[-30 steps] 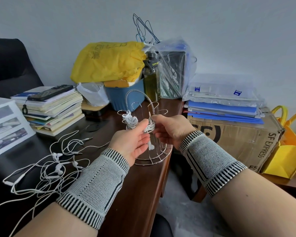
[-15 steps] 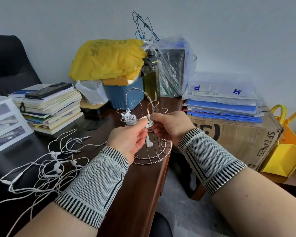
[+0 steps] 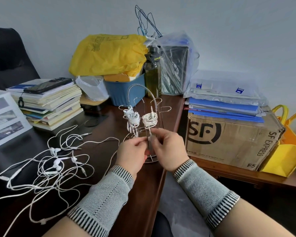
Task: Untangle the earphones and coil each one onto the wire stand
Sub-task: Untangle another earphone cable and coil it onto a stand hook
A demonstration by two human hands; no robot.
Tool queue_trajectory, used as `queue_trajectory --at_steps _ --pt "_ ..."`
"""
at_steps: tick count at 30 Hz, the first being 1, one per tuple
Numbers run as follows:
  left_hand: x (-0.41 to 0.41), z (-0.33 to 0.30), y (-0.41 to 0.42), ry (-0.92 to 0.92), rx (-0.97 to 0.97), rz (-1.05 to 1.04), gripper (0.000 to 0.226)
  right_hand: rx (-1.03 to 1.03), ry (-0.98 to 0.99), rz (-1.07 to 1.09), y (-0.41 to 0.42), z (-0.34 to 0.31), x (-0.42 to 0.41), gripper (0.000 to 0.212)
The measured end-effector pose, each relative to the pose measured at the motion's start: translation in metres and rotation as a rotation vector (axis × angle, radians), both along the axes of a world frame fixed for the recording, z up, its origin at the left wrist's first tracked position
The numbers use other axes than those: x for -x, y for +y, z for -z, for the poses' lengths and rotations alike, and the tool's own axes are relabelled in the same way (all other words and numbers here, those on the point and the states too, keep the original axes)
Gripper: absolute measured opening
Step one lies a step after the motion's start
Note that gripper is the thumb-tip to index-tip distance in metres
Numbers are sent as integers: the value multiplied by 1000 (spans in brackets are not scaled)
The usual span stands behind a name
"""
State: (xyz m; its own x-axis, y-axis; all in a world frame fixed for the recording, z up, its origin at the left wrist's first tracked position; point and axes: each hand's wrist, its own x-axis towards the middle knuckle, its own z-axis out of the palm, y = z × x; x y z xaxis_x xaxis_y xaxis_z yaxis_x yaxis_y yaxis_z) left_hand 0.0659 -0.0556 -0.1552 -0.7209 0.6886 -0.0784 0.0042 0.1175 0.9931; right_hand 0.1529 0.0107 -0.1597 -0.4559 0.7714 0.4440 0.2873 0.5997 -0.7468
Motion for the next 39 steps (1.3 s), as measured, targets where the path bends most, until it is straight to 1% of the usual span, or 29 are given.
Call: queue_trajectory --at_steps 3,4,7,8,12,16,22,24,25,27,29,31,33,37,39 --pt "3 7 2 117 3 14 22 -61 -25 17 -2 -1 5 25" --pt "5 9 3 141 4 25 21 -50 -35 21 -1 -1 7 24" --pt "10 15 5 208 -6 43 22 -35 -34 37 1 1 11 8" --pt "10 16 4 227 -8 42 24 -38 -22 47 2 2 11 10" --pt "14 18 4 253 -11 15 18 -29 20 68 5 8 6 16" --pt "14 18 4 275 -26 15 15 25 37 26 4 15 -4 17" --pt "12 15 4 289 -60 -27 17 106 194 36 1 22 -8 16" --pt "12 13 3 305 -95 -36 24 73 207 69 -2 24 -9 20" --pt "11 12 3 309 -117 -37 24 42 212 92 -4 25 -9 24" --pt "10 10 3 346 -152 -45 16 -22 232 121 -7 26 -8 28" --pt "9 10 3 393 -170 -30 12 -70 262 129 -9 30 -5 26" --pt "6 11 5 380 -187 11 8 -102 284 127 -8 35 -3 22" --pt "6 12 6 350 -180 34 8 -62 314 81 -9 42 -2 19" --pt "8 13 7 267 -156 56 8 202 435 -67 -21 45 0 13" --pt "8 12 6 262 -151 64 9 296 498 -57 -22 41 0 15"
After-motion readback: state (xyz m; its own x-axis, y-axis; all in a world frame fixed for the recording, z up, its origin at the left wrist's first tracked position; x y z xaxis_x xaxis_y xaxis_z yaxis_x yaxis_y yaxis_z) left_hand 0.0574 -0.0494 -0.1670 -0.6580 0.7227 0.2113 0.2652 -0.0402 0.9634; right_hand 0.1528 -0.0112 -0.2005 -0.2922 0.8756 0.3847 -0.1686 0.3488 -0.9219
